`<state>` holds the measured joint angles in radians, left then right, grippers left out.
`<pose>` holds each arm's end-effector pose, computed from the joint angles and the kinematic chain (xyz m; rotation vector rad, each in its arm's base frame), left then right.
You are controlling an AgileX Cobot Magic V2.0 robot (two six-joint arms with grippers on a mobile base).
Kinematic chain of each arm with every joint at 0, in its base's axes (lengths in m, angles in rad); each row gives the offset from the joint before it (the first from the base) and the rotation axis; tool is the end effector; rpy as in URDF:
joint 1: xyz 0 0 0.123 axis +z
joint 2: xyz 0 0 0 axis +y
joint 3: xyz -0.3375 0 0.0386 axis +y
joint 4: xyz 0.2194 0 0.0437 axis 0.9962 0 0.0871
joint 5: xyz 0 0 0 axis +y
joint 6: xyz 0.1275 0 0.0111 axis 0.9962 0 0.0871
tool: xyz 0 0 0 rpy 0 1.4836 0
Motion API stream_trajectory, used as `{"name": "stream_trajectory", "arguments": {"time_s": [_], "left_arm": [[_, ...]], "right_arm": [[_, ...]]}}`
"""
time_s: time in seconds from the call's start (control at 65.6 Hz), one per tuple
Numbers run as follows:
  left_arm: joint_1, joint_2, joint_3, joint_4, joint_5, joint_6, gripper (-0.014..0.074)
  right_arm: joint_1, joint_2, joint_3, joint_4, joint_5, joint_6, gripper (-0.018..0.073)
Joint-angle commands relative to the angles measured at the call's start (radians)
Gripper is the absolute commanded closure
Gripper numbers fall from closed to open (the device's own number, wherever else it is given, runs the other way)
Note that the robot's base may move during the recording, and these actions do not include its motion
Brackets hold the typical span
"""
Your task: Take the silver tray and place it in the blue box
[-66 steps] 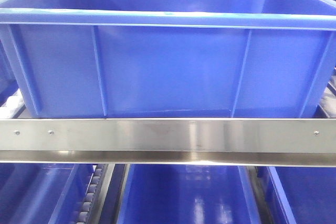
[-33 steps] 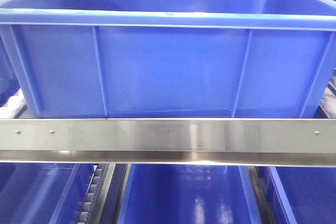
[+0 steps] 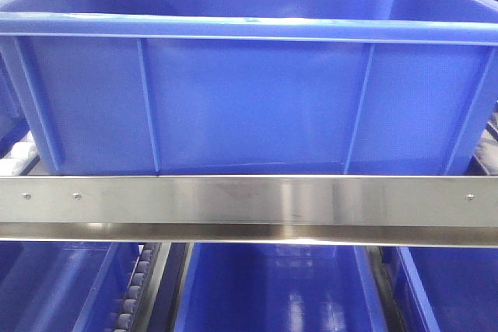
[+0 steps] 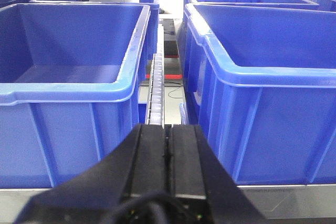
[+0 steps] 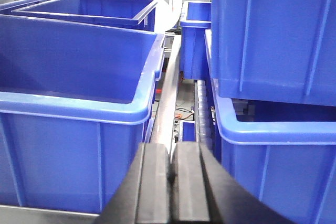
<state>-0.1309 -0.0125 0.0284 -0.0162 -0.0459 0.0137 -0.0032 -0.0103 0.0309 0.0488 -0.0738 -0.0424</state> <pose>0.0092 -0.0011 0.2125 0.0927 1.4516 -0.1085 0.0091 -0.0005 0.2151 0.0097 1.4305 0.0000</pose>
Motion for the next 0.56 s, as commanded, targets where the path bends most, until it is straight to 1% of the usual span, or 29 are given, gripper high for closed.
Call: {"name": "stream_trajectory", "arguments": {"time_s": [0.0,0.548], "left_arm": [[0.002,-0.017,-0.003,-0.008,-0.094,0.001,0.0691],[0.002,-0.017,-0.003,-0.008,-0.094,0.001,0.0691]], "right_arm": [[-0.006,-0.014,0.002,-0.010,-0.091,-0.003,0.0507],[-0.006,-0.014,0.002,-0.010,-0.091,-0.003,0.0507]]}}
